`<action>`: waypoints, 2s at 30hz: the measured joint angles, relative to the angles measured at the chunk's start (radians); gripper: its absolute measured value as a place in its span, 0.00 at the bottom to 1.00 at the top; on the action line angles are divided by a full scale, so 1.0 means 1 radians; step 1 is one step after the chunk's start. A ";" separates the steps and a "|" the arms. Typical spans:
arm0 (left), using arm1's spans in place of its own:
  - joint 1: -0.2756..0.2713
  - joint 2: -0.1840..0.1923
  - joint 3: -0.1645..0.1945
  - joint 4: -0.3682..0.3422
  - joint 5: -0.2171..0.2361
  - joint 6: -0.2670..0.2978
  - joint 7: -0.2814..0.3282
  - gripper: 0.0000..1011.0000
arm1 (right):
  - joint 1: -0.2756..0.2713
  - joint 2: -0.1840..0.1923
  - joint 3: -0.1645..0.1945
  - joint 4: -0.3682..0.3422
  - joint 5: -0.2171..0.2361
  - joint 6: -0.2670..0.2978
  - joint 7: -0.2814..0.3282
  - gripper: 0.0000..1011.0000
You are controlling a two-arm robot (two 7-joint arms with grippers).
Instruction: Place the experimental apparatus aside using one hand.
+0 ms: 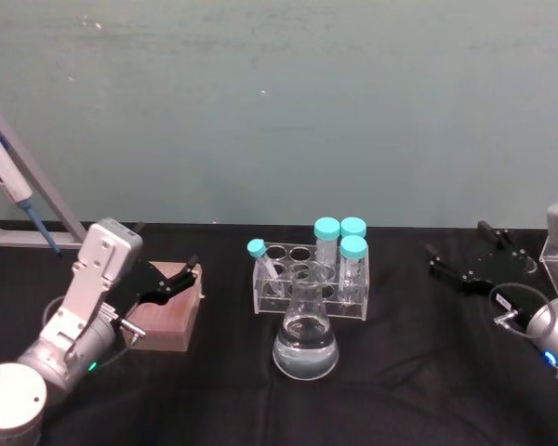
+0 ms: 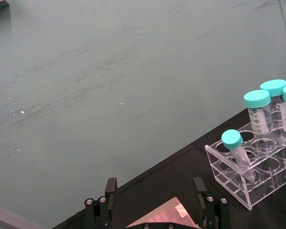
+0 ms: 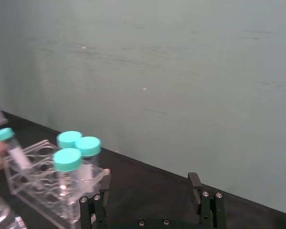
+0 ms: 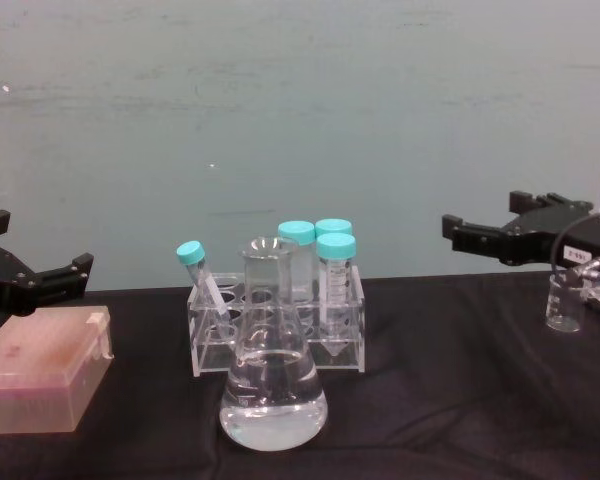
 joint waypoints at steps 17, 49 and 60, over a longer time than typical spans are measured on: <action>0.000 0.000 0.000 0.000 0.000 0.000 0.000 0.99 | 0.000 0.053 -0.078 -0.013 0.121 -0.058 0.208 0.99; 0.000 0.000 0.000 0.000 0.000 0.000 0.000 0.99 | 0.132 0.091 -0.250 0.119 0.218 -0.145 0.459 0.99; 0.000 0.000 0.000 0.000 0.000 0.000 0.000 0.99 | 0.184 0.076 -0.300 0.199 0.254 -0.126 0.499 0.99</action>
